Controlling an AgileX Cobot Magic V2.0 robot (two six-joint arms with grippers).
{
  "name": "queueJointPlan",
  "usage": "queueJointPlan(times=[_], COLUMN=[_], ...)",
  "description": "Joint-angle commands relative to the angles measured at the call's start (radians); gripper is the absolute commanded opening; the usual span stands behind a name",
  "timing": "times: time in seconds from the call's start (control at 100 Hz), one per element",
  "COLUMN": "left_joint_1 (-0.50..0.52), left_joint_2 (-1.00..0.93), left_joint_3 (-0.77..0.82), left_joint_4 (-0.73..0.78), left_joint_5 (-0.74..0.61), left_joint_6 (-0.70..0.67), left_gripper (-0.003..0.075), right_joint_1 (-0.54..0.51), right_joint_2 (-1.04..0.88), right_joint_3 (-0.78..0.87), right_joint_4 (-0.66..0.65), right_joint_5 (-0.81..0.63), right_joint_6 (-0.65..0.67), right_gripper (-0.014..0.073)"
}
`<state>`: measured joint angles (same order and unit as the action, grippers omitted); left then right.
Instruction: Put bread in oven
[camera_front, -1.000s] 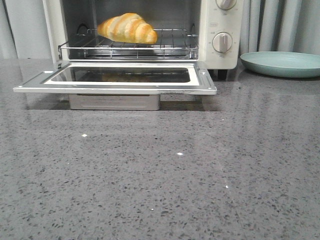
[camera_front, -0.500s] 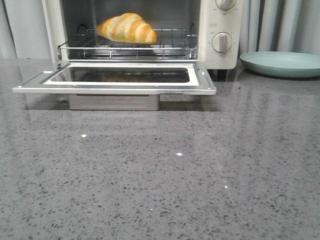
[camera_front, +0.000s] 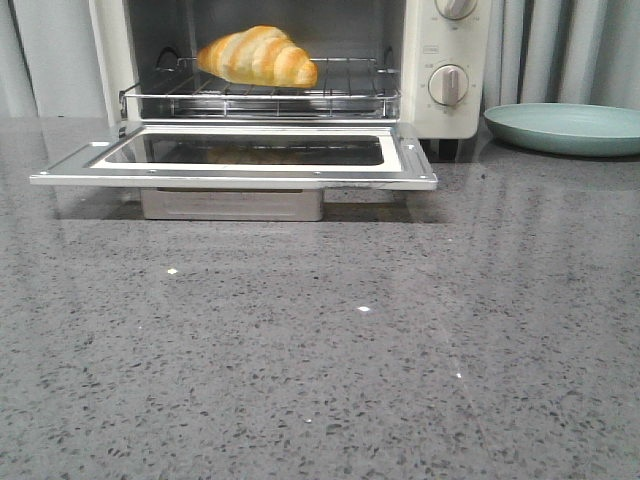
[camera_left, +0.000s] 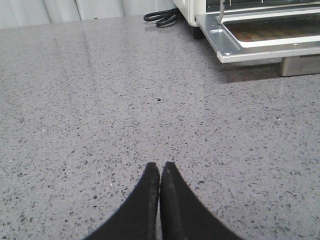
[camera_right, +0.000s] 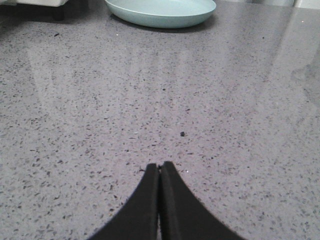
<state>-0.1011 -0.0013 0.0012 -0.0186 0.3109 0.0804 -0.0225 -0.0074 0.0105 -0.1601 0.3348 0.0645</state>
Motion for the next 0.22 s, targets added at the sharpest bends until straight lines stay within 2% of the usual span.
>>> queueJointPlan(times=[0.0,0.21], left_joint_1=[0.003,0.003], left_joint_2=[-0.026,-0.026], left_joint_3=[0.022,0.022], left_joint_4=[-0.004,-0.004], left_joint_5=[-0.075,-0.075], left_joint_6=[-0.012,-0.012], left_gripper=[-0.0021,-0.0021], right_joint_1=[-0.005,-0.005], right_joint_2=[-0.021,-0.021], right_joint_3=[0.026,0.026], right_joint_4=[0.001,0.001], right_joint_5=[-0.026,-0.023], right_joint_6=[0.003,0.003], right_gripper=[-0.0068,-0.0069])
